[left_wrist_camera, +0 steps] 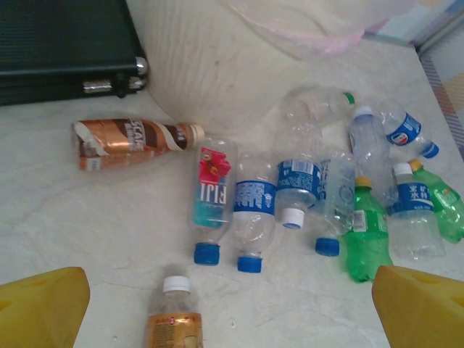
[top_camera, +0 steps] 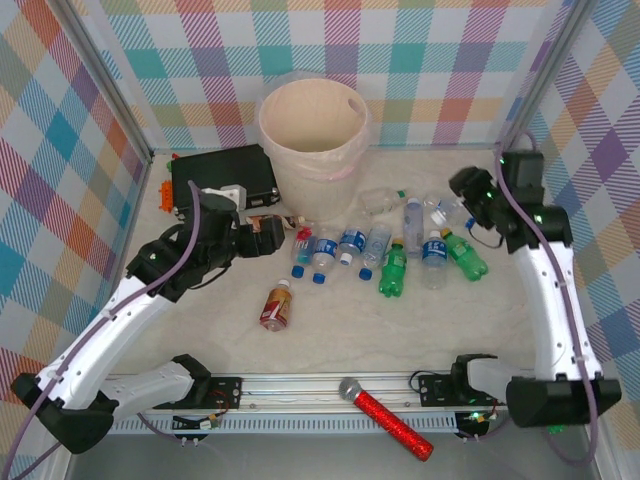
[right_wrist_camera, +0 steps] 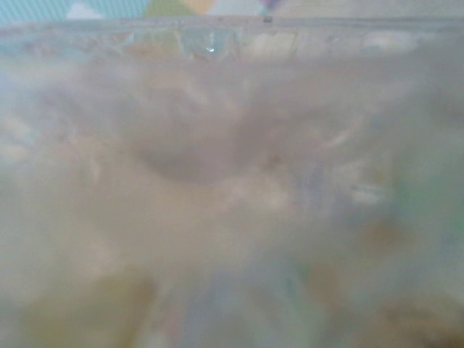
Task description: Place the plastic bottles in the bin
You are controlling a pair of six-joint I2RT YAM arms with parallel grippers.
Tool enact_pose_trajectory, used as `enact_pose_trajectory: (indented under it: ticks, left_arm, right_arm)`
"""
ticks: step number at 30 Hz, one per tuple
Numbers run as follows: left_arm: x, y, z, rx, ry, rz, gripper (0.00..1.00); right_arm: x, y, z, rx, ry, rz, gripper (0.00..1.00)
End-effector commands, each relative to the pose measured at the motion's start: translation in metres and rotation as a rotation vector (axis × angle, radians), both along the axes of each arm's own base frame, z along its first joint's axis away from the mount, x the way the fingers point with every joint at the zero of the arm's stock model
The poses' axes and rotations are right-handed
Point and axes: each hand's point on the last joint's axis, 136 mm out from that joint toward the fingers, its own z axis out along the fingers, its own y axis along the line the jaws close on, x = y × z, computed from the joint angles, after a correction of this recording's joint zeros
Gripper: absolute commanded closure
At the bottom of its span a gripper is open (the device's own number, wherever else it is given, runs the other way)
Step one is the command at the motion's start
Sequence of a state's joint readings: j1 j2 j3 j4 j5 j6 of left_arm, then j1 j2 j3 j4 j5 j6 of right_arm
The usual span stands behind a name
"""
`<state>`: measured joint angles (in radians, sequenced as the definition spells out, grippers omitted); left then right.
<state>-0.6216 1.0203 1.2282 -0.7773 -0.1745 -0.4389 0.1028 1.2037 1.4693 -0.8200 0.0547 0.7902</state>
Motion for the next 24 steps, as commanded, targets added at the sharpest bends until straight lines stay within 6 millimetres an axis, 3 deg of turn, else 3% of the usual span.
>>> enact_pose_trajectory:
  ticks: [1,7,15,20,24]
  left_arm:
    - [-0.007,0.017,0.019,0.006,-0.052,0.055,0.01]
    - [-0.022,0.031,0.020,0.010,-0.040,0.081,0.00]
    - [-0.043,0.055,0.019,0.025,-0.035,0.122,0.00]
    - [-0.051,0.064,0.022,0.032,-0.042,0.137,0.00]
    - [-0.056,0.069,0.025,0.030,-0.051,0.146,0.01]
  right_arm:
    - [0.021,0.030,0.039,-0.142,-0.098,0.086,0.43]
    - [0.061,0.109,0.093,-0.323,-0.258,0.269,0.43]
    - [0.102,0.193,0.125,-0.456,-0.391,0.407,0.43]
    - [0.124,0.237,0.127,-0.510,-0.474,0.475,0.43]
    - [0.139,0.259,0.119,-0.538,-0.521,0.504,0.44]
